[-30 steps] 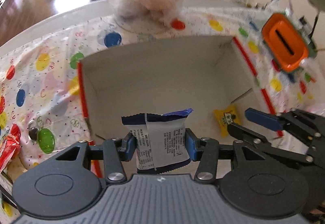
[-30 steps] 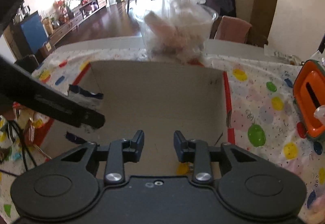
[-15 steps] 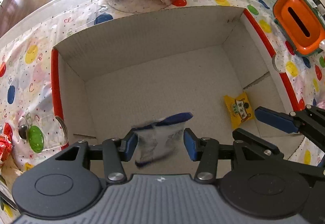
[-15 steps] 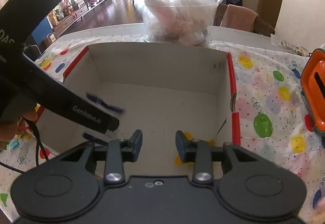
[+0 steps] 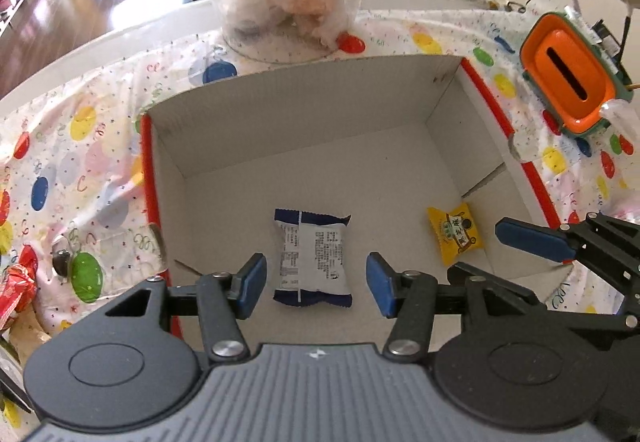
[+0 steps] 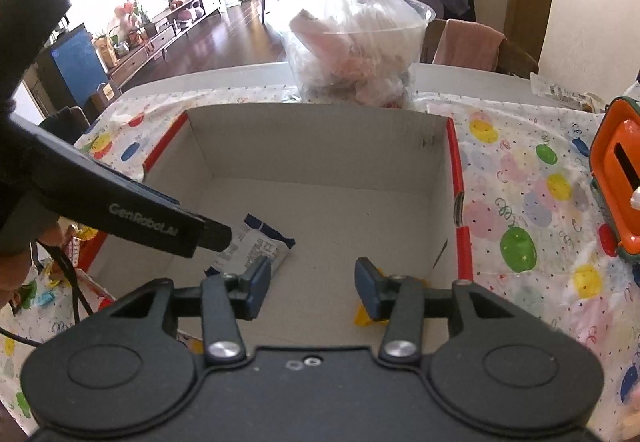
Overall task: Organize snacks
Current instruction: 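Open the left gripper to release the biscuit packet into the box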
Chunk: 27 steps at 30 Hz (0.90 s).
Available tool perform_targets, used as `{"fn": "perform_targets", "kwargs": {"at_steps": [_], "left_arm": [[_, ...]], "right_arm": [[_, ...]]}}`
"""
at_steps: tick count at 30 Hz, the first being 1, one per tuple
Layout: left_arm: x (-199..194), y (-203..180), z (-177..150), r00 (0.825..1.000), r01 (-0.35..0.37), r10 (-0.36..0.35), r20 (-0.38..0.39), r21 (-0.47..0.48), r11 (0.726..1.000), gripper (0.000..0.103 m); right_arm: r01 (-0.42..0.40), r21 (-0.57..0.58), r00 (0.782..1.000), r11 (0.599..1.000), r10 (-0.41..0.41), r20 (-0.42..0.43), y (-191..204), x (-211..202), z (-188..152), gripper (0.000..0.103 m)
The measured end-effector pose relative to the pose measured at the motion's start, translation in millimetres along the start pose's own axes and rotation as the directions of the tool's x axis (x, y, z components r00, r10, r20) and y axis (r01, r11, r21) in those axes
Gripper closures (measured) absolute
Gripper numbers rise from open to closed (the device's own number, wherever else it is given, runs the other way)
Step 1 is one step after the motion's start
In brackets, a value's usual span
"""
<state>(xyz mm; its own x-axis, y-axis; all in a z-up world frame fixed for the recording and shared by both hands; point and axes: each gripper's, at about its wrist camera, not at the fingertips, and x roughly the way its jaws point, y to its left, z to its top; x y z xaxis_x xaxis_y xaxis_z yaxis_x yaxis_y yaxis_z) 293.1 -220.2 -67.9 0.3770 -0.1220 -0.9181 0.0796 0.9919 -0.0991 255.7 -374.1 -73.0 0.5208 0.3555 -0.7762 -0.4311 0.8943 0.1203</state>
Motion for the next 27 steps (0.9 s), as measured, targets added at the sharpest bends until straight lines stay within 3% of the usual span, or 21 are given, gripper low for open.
{"fn": "perform_targets", "kwargs": {"at_steps": [8,27], "left_arm": [[-34,10,-18,0.997,0.029,-0.031,0.077,0.017,0.999,0.049],[-114,81,-86,0.967,0.035,-0.038,0.25,0.014,0.999,0.031]], "right_arm": [[0.015,0.025,0.999,1.0,-0.016,0.046,17,-21,0,0.051],[0.013,0.023,0.987,1.0,-0.017,0.161,101,-62,-12,0.018]]}}
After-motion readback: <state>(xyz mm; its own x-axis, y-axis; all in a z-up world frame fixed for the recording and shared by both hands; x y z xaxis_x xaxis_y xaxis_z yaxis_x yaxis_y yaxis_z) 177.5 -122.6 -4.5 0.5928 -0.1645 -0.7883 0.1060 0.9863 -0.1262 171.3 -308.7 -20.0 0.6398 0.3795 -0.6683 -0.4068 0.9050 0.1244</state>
